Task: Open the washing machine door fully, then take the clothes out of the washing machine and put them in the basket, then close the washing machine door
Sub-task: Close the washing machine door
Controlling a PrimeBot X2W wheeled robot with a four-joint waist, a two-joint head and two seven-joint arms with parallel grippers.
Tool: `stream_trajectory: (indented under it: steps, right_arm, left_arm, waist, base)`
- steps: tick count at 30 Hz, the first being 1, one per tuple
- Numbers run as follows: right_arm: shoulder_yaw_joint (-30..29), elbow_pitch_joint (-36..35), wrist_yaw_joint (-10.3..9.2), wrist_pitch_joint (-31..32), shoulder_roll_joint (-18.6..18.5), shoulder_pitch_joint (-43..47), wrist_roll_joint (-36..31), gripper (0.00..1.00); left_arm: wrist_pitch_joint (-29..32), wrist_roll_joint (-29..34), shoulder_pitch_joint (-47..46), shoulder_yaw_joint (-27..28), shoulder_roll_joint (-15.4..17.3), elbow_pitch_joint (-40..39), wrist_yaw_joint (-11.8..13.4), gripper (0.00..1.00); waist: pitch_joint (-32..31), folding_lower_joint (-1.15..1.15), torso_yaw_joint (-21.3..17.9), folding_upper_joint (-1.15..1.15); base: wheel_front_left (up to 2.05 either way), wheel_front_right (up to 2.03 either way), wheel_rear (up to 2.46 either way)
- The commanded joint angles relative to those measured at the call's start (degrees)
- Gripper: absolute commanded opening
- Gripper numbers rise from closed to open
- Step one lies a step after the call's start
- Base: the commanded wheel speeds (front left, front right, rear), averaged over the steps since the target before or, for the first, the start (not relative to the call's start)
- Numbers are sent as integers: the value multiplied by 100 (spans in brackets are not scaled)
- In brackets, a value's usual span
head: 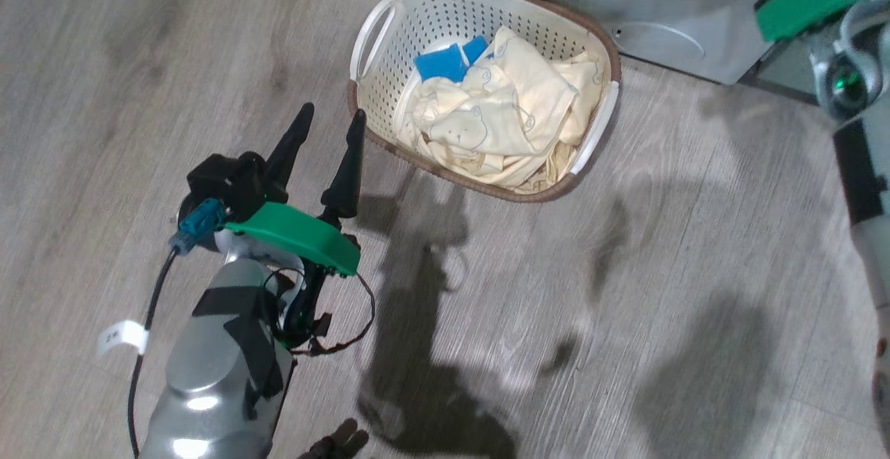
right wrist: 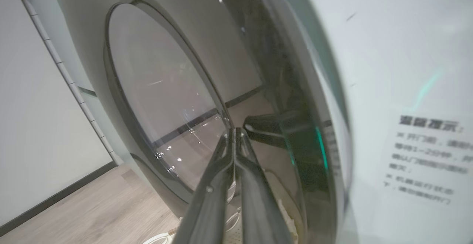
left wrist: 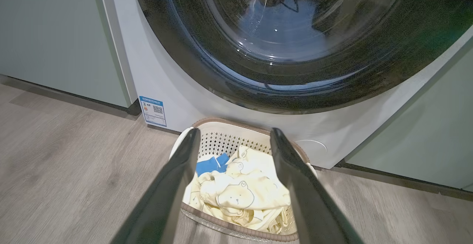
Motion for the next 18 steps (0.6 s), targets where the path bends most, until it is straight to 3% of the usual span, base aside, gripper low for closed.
stream_trajectory:
  steps: [1, 9, 18]
  right_arm:
    - [-29, -158, 22, -37, 81, -250, -37, 0]
    - [-153, -148, 22, -37, 81, -470, -126, 0]
    - [423, -391, 22, -37, 81, -18, 203, 0]
  left_arm:
    - [-35, -23, -106, 238, 100, -196, -4, 100]
    - [-35, -26, -164, 252, 86, -214, -4, 100]
    - [-35, -3, -88, 291, 91, -142, -4, 100]
  waist:
    - [36, -1, 2, 0]
    - [146, -1, 15, 0]
    - [-185, -1, -6, 0]
  base:
    - [0, 0, 0]
    - [0, 0, 0]
    - [0, 0, 0]
